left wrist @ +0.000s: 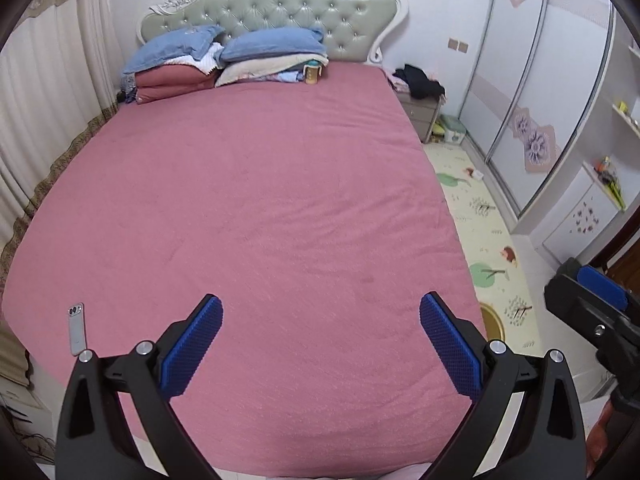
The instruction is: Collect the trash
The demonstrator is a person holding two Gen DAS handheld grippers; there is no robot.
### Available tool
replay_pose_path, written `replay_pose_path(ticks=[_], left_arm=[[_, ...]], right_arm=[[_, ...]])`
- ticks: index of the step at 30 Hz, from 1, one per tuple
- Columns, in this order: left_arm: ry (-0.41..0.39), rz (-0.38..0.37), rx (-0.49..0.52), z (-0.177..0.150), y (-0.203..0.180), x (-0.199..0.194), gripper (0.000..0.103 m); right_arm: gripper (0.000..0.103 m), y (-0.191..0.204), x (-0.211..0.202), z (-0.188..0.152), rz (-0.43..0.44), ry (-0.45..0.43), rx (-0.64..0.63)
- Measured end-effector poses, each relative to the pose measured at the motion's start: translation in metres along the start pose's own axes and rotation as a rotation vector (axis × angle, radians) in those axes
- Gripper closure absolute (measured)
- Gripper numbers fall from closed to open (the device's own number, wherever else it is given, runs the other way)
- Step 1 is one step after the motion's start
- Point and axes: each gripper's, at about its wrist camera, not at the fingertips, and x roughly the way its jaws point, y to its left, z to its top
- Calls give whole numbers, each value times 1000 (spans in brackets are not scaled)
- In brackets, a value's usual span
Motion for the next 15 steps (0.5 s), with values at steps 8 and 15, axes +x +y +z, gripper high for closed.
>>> replay_pose_path(ticks=[8,15], left_arm=[[-53,10,-58,9,17,-19,4],[-71,11,-91,15,26,-25,4]], right_arm=[[9,0,-5,1,-3,-15,30],[9,5,-3,2,3,-7,46]])
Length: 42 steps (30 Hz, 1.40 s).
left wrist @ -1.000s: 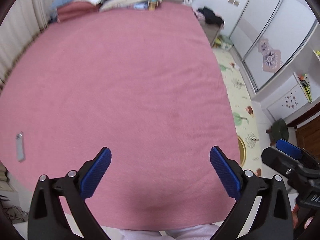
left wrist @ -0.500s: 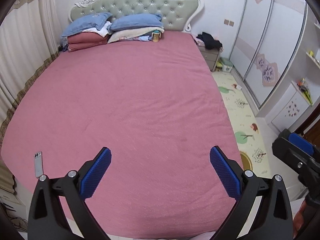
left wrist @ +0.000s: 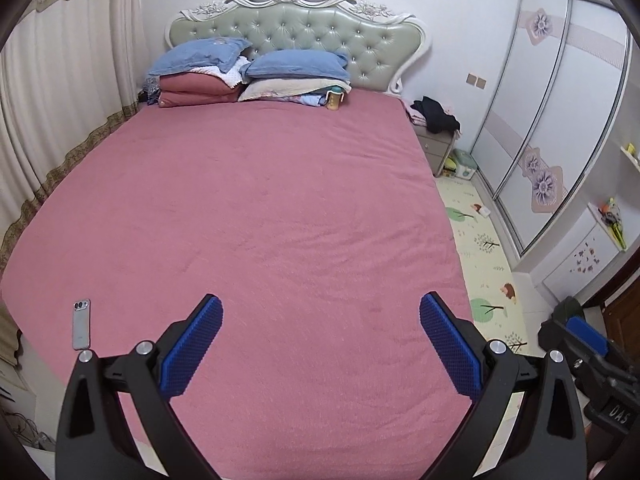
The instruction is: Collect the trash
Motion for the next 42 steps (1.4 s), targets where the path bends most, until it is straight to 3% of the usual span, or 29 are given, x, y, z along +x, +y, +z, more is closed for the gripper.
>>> replay_pose_path(ticks=[26,42], left_arm=[[68,-32,-16,5,9,23,4],[59,-30,-1,6,-1,23,4]], right_arm=[[9,8,8,3,-3,-4,-8],[9,6,7,8,-2,-12,-7]])
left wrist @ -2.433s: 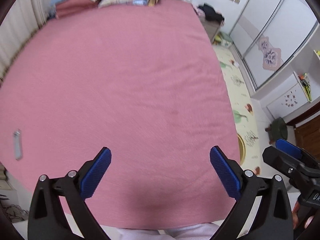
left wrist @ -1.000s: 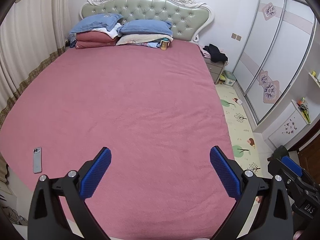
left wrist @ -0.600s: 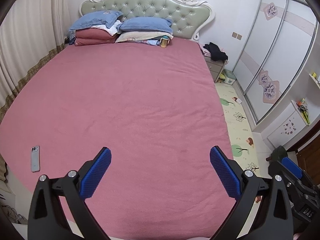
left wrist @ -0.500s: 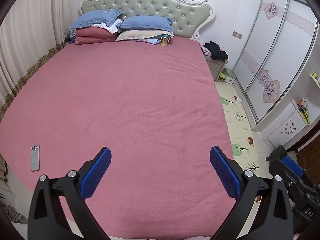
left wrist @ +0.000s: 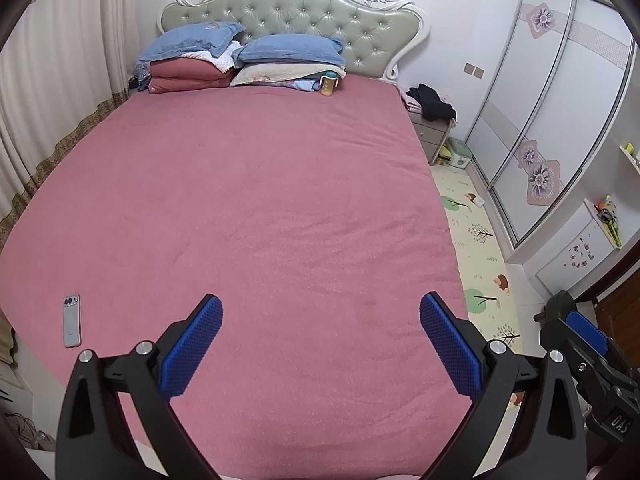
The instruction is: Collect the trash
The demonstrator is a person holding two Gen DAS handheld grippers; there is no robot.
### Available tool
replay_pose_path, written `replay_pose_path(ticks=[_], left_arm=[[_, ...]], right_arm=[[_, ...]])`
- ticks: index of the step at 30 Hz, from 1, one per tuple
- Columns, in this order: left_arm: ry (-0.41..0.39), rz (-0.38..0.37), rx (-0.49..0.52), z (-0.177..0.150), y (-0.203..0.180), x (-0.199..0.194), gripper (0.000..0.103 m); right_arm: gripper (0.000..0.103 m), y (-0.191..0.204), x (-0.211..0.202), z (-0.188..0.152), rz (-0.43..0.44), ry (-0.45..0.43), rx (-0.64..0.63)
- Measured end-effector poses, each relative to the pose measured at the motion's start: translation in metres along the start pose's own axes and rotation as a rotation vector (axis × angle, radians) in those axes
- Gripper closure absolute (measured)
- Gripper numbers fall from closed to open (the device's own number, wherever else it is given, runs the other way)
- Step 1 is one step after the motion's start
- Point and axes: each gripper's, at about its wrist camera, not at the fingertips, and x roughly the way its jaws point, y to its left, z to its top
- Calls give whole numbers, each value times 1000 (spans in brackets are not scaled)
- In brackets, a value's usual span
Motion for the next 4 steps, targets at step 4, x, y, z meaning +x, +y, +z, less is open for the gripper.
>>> replay_pose_path(ticks=[4], left_arm=[[8,-11,2,3,0,3,4]], right_arm=[[9,1,0,2,1,0,-7]])
